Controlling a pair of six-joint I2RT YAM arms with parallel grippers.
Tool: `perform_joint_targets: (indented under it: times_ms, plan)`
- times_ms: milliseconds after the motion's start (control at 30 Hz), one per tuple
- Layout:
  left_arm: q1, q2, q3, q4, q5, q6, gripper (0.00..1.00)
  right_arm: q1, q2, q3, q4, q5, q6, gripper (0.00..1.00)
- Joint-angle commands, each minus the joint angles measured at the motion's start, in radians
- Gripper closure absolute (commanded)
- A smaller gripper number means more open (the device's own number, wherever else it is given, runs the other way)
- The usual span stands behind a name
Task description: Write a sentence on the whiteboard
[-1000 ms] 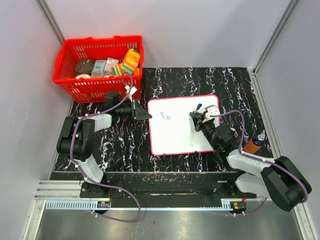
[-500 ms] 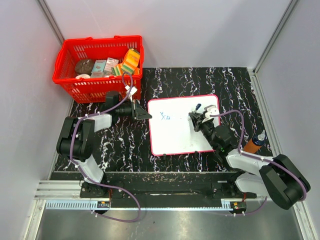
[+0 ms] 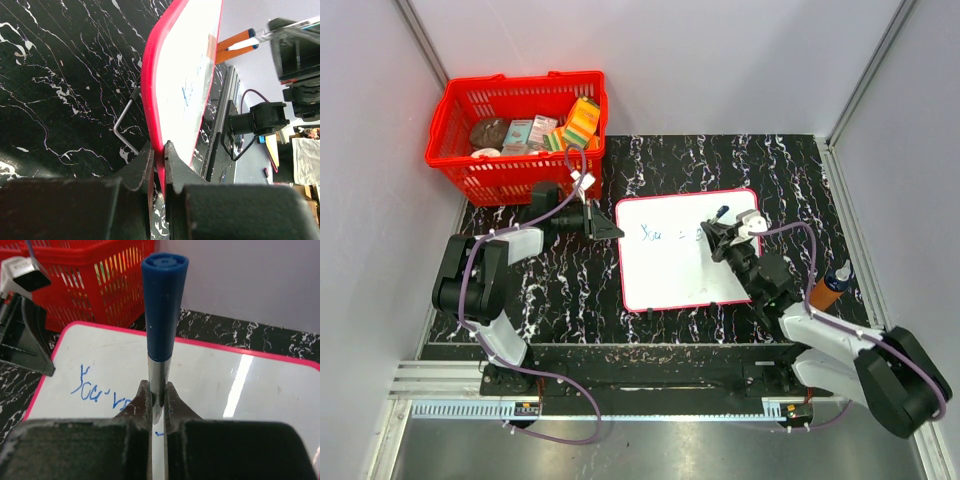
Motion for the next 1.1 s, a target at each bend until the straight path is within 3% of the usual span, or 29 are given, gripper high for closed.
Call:
perform_joint_targets:
  times_ms: [0, 33, 67, 167, 267, 400, 600, 733, 900, 1033, 1067]
  plan:
    - [-0.022, -0.026, 0.025, 0.014, -0.034, 0.08, 0.94, 0.007, -0.145, 0.031, -0.055, 0.013, 0.003, 1.0]
    - [-0.023, -0.031, 0.024, 0.019, -0.032, 0.079, 0.88, 0.007, -0.167, 0.035, -0.07, 0.017, 0.003, 1.0]
    - [-0.023, -0.034, 0.022, 0.022, -0.031, 0.073, 0.72, 0.007, -0.184, 0.039, -0.099, 0.019, 0.003, 1.0]
    - [-0.022, -0.046, 0.007, 0.075, -0.017, 0.041, 0.46, 0.007, -0.236, 0.042, -0.133, 0.025, -0.002, 1.0]
    - [-0.022, -0.046, 0.004, 0.126, 0.001, 0.007, 0.35, 0.007, -0.264, 0.045, -0.156, 0.033, -0.014, 1.0]
    - [-0.022, -0.022, 0.011, 0.189, 0.032, -0.038, 0.32, 0.007, -0.279, 0.042, -0.158, 0.037, -0.019, 1.0]
    - [-0.025, 0.037, -0.015, 0.375, 0.073, -0.168, 0.38, 0.006, -0.276, 0.039, -0.149, 0.043, -0.023, 1.0]
    - [-0.028, 0.072, -0.03, 0.493, 0.096, -0.249, 0.54, 0.007, -0.278, 0.037, -0.147, 0.049, -0.034, 1.0]
    - [-0.037, 0.091, -0.026, 0.522, 0.109, -0.271, 0.67, 0.007, -0.287, 0.034, -0.153, 0.056, -0.046, 1.0]
    - [-0.037, 0.095, -0.015, 0.52, 0.121, -0.274, 0.88, 0.007, -0.292, 0.034, -0.161, 0.063, -0.06, 1.0]
    - [-0.037, 0.097, -0.013, 0.517, 0.127, -0.274, 0.97, 0.007, -0.292, 0.032, -0.162, 0.062, -0.065, 1.0]
